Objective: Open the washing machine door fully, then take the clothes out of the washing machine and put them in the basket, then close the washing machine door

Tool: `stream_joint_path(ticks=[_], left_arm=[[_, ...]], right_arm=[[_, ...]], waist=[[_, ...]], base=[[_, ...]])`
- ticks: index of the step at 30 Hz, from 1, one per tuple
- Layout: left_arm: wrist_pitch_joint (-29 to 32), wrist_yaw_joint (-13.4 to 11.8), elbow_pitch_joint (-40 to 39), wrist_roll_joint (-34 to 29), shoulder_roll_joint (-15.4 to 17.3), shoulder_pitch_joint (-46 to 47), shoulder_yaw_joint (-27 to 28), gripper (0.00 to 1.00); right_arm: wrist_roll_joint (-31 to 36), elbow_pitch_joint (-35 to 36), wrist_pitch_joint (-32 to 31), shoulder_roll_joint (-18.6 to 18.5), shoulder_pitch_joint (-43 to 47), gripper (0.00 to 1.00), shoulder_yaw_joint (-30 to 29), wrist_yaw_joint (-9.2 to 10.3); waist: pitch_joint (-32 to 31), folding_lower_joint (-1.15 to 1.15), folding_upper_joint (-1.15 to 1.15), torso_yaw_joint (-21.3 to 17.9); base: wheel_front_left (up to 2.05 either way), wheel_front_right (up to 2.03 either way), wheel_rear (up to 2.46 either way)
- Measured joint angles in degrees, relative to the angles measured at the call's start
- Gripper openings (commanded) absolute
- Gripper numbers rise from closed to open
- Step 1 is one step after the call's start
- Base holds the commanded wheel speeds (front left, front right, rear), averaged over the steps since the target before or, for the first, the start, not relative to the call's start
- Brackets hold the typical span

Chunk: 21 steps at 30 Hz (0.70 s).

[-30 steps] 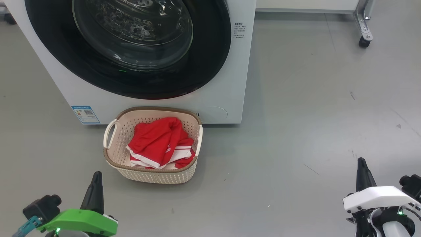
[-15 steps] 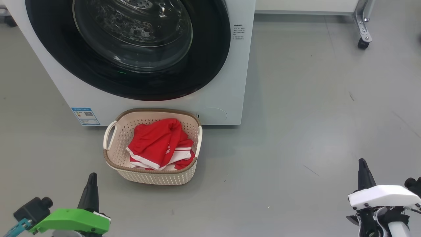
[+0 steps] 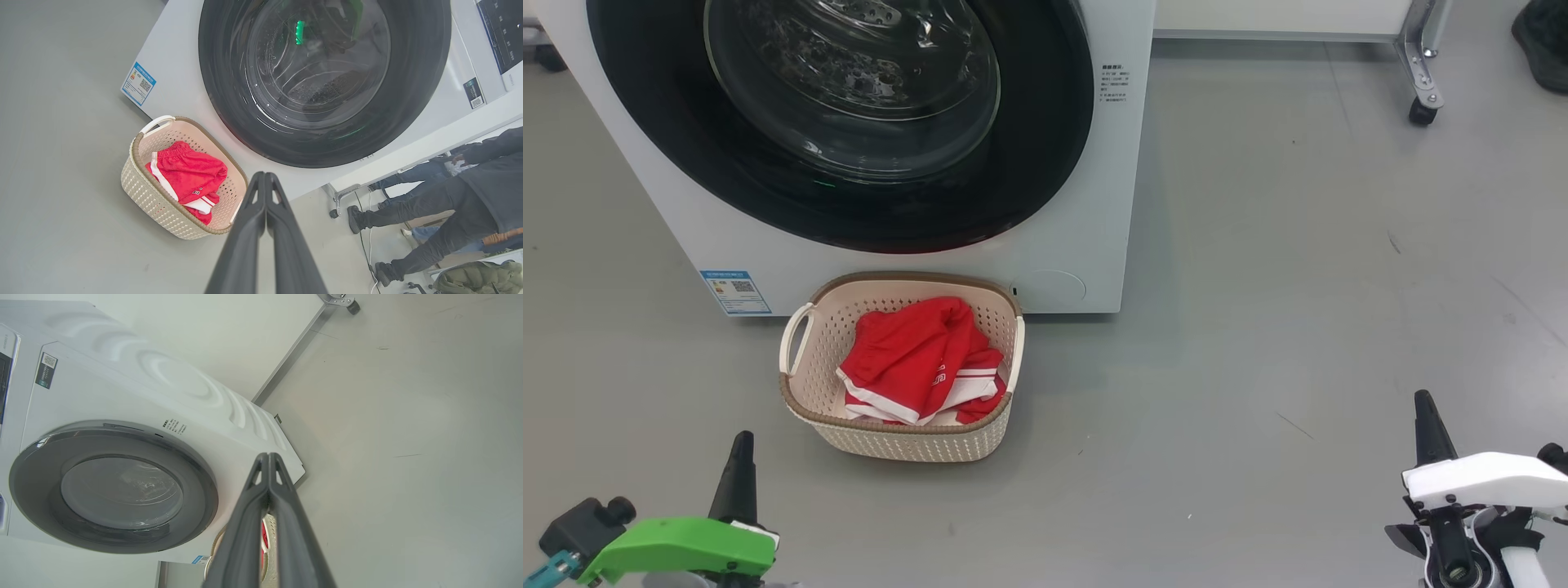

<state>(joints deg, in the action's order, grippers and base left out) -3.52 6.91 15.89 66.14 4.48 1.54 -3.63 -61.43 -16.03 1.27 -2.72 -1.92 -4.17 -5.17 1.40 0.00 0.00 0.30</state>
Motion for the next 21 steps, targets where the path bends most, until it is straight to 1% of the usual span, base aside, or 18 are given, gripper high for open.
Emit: stream_joint_path(ticks=[16,21], left_arm=[[2.46,0.0,0.01,8.59,-0.11,0.16,1.75,0.0],[3.28,0.0,0.01,11.57,-0.14,0.22,2.23,0.0]], right_arm=[[-9.72,-0.01,-2.53,0.18,-0.3,0.0,-1.29,-0.33],[-12.77,-0.01,-3.23,0.22,-0.48,0.0,-1.68,-0.74]], waist=[[-0.41,0.0,0.0,-0.1],[-0.54,0.0,0.0,-0.13]], base=[[0.0,0.0,0.0],[0.0,0.0,0.0]])
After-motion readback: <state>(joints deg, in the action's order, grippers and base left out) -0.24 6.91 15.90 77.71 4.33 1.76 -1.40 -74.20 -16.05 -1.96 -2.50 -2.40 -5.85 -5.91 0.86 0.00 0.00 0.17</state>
